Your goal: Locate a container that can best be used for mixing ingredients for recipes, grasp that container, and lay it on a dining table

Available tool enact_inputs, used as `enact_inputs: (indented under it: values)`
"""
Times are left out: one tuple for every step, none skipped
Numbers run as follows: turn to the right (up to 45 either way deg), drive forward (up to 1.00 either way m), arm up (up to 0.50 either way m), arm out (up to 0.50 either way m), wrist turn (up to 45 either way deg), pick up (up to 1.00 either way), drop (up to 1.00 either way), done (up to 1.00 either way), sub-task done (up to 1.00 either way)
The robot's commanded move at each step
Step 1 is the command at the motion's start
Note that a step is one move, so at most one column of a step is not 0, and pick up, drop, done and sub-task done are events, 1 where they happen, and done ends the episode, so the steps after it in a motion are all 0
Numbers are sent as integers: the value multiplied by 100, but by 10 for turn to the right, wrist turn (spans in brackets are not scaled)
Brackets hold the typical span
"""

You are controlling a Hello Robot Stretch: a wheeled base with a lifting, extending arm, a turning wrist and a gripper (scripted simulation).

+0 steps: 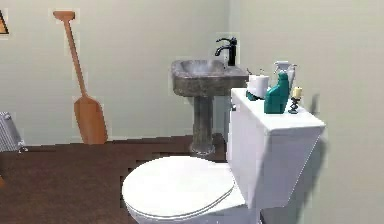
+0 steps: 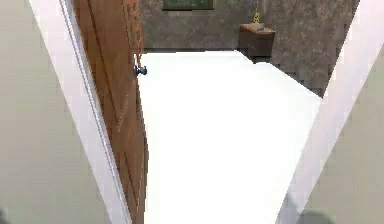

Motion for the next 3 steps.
enact_inputs:
  values:
    - [-390, 0, 0, 0, 0, 0, 0, 0, 0]
    - [0, 50, 0, 0, 0, 0, 0, 0, 0]
    - [-450, 0, 0, 0, 0, 0, 0, 0, 0]
